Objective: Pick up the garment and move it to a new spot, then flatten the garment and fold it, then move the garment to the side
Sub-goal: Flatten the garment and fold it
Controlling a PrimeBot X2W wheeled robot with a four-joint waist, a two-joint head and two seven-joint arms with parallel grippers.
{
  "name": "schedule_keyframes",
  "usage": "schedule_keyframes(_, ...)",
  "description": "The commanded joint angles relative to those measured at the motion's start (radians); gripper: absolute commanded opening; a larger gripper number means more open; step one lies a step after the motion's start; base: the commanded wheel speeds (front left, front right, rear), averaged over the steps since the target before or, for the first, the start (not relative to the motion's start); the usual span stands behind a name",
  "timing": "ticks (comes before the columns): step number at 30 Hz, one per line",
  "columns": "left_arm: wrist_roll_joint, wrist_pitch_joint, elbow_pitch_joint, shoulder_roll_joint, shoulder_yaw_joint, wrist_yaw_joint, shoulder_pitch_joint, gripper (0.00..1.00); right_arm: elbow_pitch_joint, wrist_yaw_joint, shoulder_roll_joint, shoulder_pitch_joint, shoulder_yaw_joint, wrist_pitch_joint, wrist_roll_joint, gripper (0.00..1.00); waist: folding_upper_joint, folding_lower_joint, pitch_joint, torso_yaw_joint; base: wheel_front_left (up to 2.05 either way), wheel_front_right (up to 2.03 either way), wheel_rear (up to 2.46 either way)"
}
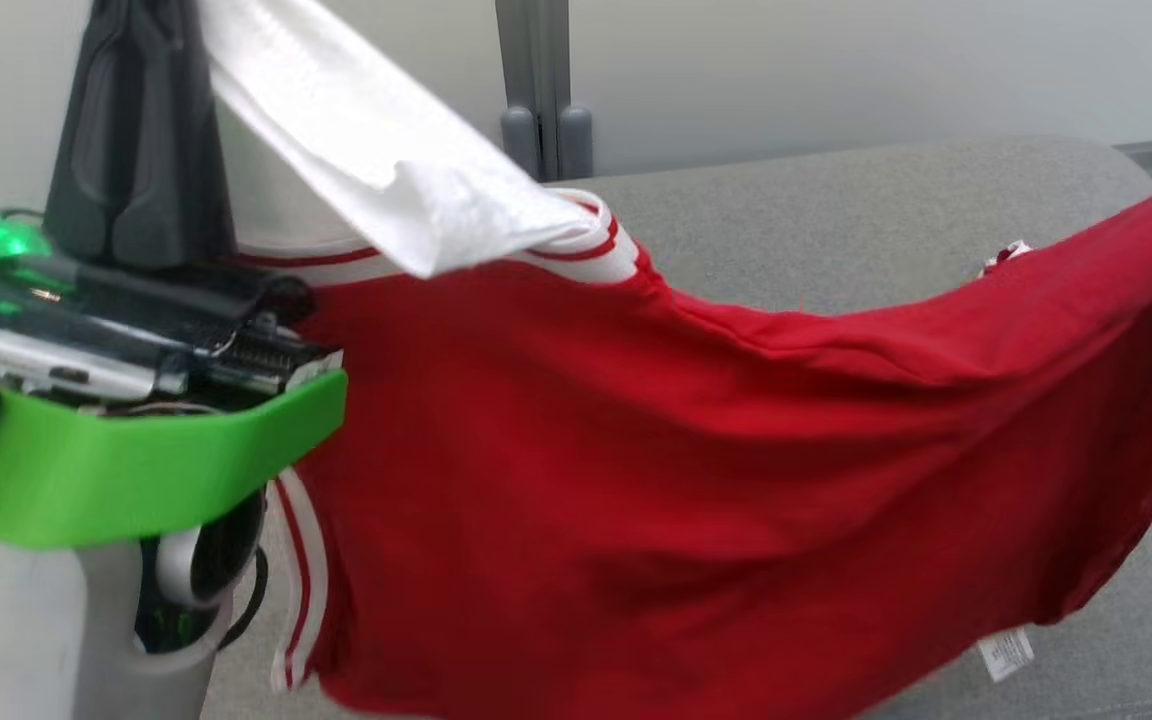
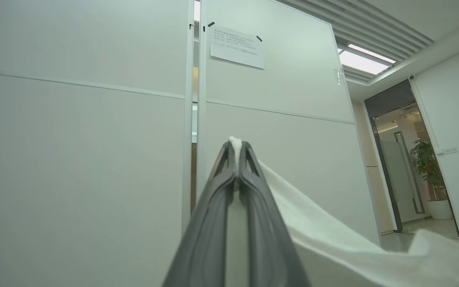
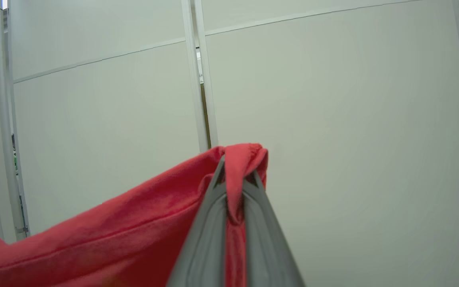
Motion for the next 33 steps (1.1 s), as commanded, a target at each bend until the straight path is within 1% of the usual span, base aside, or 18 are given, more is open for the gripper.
schedule_keyframes(1, -0.01, 0.016, 0.039, -0.004, -0.005, -0.008, -0.028, 0.0, 0.029, 0.0, 0.0, -0.034, 0.009, 0.009, 0.018, 0.0, 0.0, 0.0, 0.061, 0.005, 0.0, 0.0, 0.0)
schedule_keyframes(3, -0.026, 0.032, 0.107, -0.008, -0.001, -0.016, -0.075, 0.0, 0.088, 0.0, -0.011, -0.084, 0.024, 0.018, 0.034, 0.0, 0.0, 0.0, 0.106, 0.006, 0.0, 0.0, 0.0)
schedule_keyframes(7, -0.04, 0.038, 0.287, -0.004, 0.011, -0.047, -0.204, 0.0, 0.278, 0.0, -0.054, -0.26, 0.062, 0.016, 0.039, 0.0, 0.0, 0.0, 0.195, 0.006, 0.0, 0.0, 0.0)
schedule_keyframes(11, -0.006, 0.027, 0.495, 0.006, 0.027, -0.069, -0.412, 0.0, 0.502, 0.0, -0.09, -0.533, 0.12, -0.006, 0.015, 0.0, 0.0, 0.0, 0.27, 0.002, 0.0, 0.0, 0.0)
schedule_keyframes(14, 0.018, -0.003, 0.652, -0.006, 0.049, -0.064, -0.601, 0.0, 0.699, 0.0, -0.104, -0.777, 0.158, -0.053, -0.039, 0.0, 0.0, 0.0, 0.315, -0.003, 0.0, 0.0, 0.0)
schedule_keyframes(16, 0.038, -0.037, 0.748, -0.007, 0.064, -0.053, -0.718, 0.0, 0.841, 0.0, -0.093, -0.926, 0.164, -0.087, -0.081, 0.0, 0.0, 0.0, 0.342, -0.004, 0.0, 0.0, 0.0)
schedule_keyframes(18, 0.052, -0.081, 0.838, -0.021, 0.069, -0.044, -0.804, 0.0, 0.98, 0.0, -0.086, -1.057, 0.171, -0.132, -0.143, 0.0, 0.0, 0.0, 0.364, 0.001, 0.0, 0.0, 0.0)
schedule_keyframes(20, 0.045, -0.117, 0.911, -0.048, 0.068, -0.048, -0.86, 0.0, 1.103, 0.0, -0.071, -1.158, 0.171, -0.177, -0.188, 0.0, 0.0, 0.0, 0.394, 0.014, 0.0, 0.0, 0.0)
schedule_keyframes(22, 0.027, -0.15, 0.966, -0.074, 0.069, -0.061, -0.888, 0.0, 1.203, 0.0, -0.065, -1.227, 0.183, -0.22, -0.224, 0.0, 0.0, 0.0, 0.433, 0.031, 0.0, 0.0, 0.0)
schedule_keyframes(25, 0.007, -0.188, 1.028, -0.099, 0.071, -0.076, -0.868, 0.0, 1.327, 0.0, -0.062, -1.267, 0.194, -0.282, -0.245, 0.0, 0.0, 0.0, 0.497, 0.055, 0.0, 0.0, 0.0)
schedule_keyframes(30, -0.016, -0.233, 1.105, -0.139, 0.075, -0.108, -0.776, 0.0, 1.534, 0.0, -0.07, -1.229, 0.21, -0.386, -0.258, 0.0, 0.0, 0.0, 0.578, 0.081, 0.0, 0.0, 0.0)
schedule_keyframes(33, -0.028, -0.242, 1.119, -0.156, 0.078, -0.136, -0.695, 0.0, 1.624, 0.0, -0.065, -1.198, 0.215, -0.43, -0.234, 0.0, 0.0, 0.0, 0.603, 0.087, 0.0, 0.0, 0.0)
